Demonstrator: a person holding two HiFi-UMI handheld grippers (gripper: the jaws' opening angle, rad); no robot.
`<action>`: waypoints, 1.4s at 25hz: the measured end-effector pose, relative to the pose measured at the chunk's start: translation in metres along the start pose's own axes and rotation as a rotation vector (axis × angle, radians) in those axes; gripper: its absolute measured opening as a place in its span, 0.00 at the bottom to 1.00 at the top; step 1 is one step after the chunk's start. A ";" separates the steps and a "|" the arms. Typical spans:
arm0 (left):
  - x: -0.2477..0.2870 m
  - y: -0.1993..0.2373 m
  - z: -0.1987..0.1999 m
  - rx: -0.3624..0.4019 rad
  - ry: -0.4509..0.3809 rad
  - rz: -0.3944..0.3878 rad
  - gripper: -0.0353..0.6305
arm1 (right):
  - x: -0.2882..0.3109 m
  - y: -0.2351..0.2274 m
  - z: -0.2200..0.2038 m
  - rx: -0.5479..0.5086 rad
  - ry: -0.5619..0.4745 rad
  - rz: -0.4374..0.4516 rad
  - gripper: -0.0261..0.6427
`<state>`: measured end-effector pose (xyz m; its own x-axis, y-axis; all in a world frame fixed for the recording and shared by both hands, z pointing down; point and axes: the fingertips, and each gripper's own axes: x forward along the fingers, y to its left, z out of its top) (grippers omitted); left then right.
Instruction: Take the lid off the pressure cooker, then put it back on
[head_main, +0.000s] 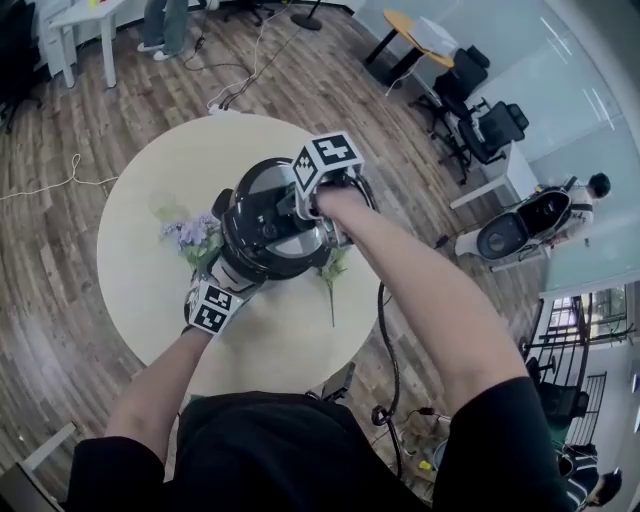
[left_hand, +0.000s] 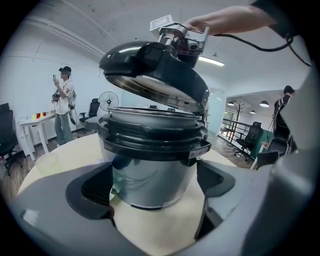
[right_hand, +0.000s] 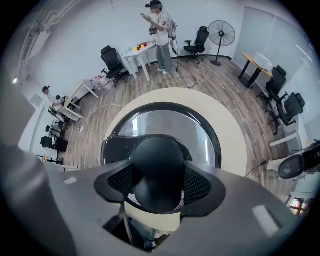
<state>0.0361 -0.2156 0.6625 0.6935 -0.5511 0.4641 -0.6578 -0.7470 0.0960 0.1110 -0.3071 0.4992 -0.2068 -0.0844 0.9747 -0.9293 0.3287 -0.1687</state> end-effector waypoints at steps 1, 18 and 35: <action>-0.001 -0.001 0.000 -0.003 0.003 -0.002 0.82 | 0.007 0.003 0.001 -0.002 0.013 -0.011 0.47; -0.003 0.002 -0.005 -0.017 0.003 -0.006 0.82 | 0.056 0.011 -0.009 -0.055 0.163 -0.114 0.47; -0.002 0.000 -0.003 -0.015 0.000 -0.007 0.82 | 0.065 0.007 -0.007 -0.142 0.215 -0.126 0.47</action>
<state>0.0337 -0.2130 0.6642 0.6978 -0.5460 0.4637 -0.6577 -0.7448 0.1127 0.0931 -0.3039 0.5621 -0.0089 0.0636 0.9979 -0.8880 0.4583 -0.0371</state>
